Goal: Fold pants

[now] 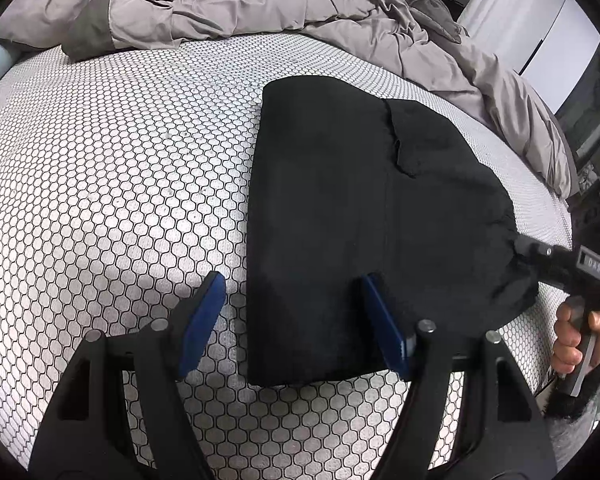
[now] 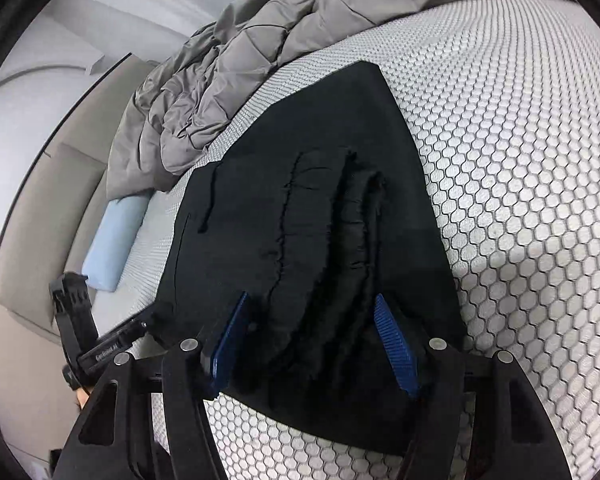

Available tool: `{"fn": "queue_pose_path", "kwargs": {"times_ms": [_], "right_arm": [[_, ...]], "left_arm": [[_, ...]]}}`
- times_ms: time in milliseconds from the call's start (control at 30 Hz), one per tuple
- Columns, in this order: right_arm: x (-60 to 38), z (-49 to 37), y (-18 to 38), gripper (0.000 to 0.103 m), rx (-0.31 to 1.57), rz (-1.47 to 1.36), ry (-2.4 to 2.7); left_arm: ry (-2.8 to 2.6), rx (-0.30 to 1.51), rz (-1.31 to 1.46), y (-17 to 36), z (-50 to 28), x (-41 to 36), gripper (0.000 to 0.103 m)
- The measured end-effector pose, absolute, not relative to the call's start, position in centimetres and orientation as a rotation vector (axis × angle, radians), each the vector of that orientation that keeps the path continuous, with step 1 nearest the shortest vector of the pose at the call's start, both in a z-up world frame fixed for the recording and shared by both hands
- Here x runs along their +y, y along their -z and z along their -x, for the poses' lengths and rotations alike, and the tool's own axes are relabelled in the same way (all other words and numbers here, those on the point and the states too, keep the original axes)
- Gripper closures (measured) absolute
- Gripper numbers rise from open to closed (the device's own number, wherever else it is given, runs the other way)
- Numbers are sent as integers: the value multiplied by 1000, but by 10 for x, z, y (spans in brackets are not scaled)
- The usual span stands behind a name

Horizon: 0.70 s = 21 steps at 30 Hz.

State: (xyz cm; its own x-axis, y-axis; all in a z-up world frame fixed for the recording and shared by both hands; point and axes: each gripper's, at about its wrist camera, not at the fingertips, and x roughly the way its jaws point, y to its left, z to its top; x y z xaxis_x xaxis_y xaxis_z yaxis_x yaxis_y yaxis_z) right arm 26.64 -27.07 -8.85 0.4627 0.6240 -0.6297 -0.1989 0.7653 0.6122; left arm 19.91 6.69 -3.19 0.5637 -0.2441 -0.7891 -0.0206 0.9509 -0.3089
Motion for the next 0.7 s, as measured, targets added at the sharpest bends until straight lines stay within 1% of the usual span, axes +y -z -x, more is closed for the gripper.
{"fn": "queue_pose_path", "kwargs": {"times_ms": [33, 67, 100, 133, 200, 300, 367, 400, 433, 467, 500, 567, 633, 700], "right_arm": [[-270, -269, 88, 42, 959, -513, -540], [-269, -271, 88, 51, 945, -521, -537], [-265, -275, 87, 71, 942, -506, -538], [-262, -277, 85, 80, 937, -493, -538], [-257, -276, 67, 86, 868, -448, -549], [-255, -262, 29, 87, 745, -378, -557], [-256, -265, 29, 86, 756, -307, -485], [-256, -270, 40, 84, 797, -263, -425], [-254, -275, 52, 77, 844, -228, -384], [-253, -280, 66, 74, 905, -202, -359], [-255, -280, 74, 73, 923, -216, -368], [-261, -268, 62, 68, 877, -235, -387], [-270, -254, 48, 58, 825, -256, -395], [-284, -241, 41, 58, 812, -339, -464]], "left_arm": [[133, 967, 298, 32, -199, 66, 35], [132, 967, 299, 33, -199, 66, 35], [133, 967, 301, 33, -199, 66, 35], [134, 967, 306, 32, -198, 67, 35], [137, 959, 312, 30, -197, 67, 35], [145, 930, 311, 22, -192, 67, 35], [145, 936, 308, 24, -193, 66, 35], [147, 946, 311, 27, -194, 66, 35], [151, 958, 313, 30, -195, 66, 35], [151, 963, 315, 32, -196, 65, 35], [146, 960, 313, 31, -195, 65, 35], [137, 943, 285, 26, -190, 64, 35], [133, 916, 275, 20, -185, 63, 35], [146, 903, 278, 16, -182, 62, 35]]}}
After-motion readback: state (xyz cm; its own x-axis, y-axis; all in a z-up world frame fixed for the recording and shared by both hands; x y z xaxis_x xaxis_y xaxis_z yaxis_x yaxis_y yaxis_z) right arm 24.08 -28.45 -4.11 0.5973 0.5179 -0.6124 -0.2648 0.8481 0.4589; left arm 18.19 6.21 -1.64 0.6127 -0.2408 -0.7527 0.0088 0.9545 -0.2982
